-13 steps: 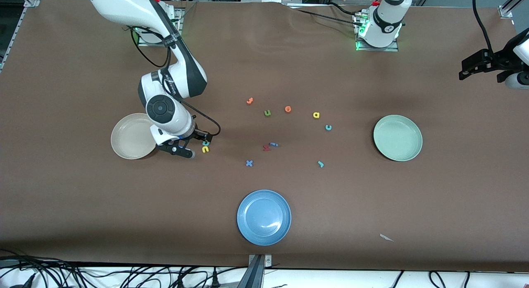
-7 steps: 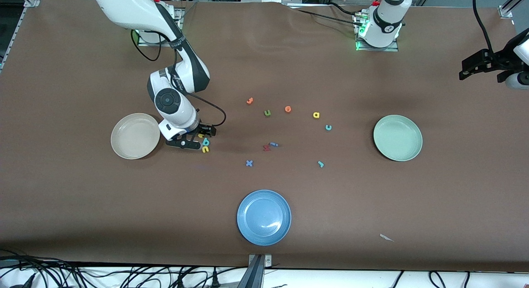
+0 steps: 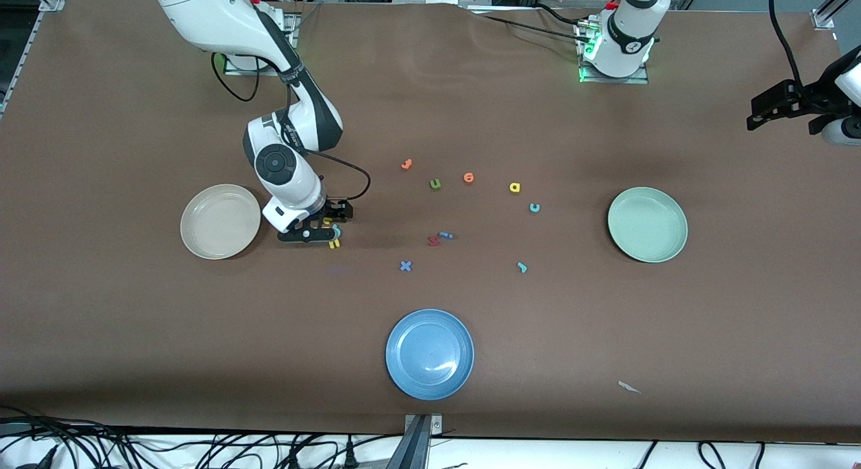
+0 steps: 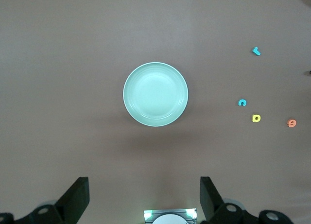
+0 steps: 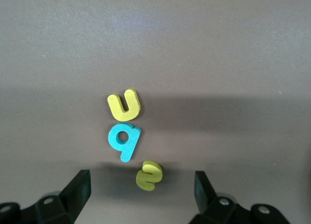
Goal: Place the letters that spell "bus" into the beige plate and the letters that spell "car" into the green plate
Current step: 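Grasp the yellow 2 with the right gripper and lift it, then place the yellow 2 in the white plate while the left gripper reaches letters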
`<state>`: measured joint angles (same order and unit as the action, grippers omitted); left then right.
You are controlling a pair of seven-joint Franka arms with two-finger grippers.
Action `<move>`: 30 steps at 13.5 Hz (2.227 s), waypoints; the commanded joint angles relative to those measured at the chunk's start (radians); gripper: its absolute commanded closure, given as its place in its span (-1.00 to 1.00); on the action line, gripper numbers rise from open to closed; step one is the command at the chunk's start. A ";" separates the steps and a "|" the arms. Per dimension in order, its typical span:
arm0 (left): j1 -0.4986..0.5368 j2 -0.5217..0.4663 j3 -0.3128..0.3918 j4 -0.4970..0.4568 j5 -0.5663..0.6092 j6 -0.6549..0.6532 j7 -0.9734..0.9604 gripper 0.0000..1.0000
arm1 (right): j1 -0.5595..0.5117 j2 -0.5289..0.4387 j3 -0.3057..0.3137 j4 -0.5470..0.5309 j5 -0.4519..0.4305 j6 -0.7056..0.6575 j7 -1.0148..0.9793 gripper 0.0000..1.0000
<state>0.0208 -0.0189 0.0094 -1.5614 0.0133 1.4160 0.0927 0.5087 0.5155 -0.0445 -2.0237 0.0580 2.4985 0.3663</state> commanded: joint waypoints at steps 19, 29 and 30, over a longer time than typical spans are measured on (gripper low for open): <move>-0.002 0.011 0.000 0.032 -0.019 -0.016 -0.007 -1.00 | -0.001 0.003 0.005 -0.027 -0.015 0.042 -0.018 0.47; 0.005 0.005 -0.002 0.027 -0.088 -0.022 0.001 -1.00 | -0.002 -0.081 -0.052 0.040 -0.013 -0.172 -0.029 0.61; 0.005 0.004 -0.002 0.027 -0.098 -0.017 0.001 -1.00 | -0.002 -0.094 -0.073 0.065 -0.013 -0.231 -0.045 0.61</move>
<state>0.0202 -0.0189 0.0086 -1.5598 -0.0562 1.4156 0.0927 0.5083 0.4668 -0.0815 -1.9905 0.0575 2.3717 0.3464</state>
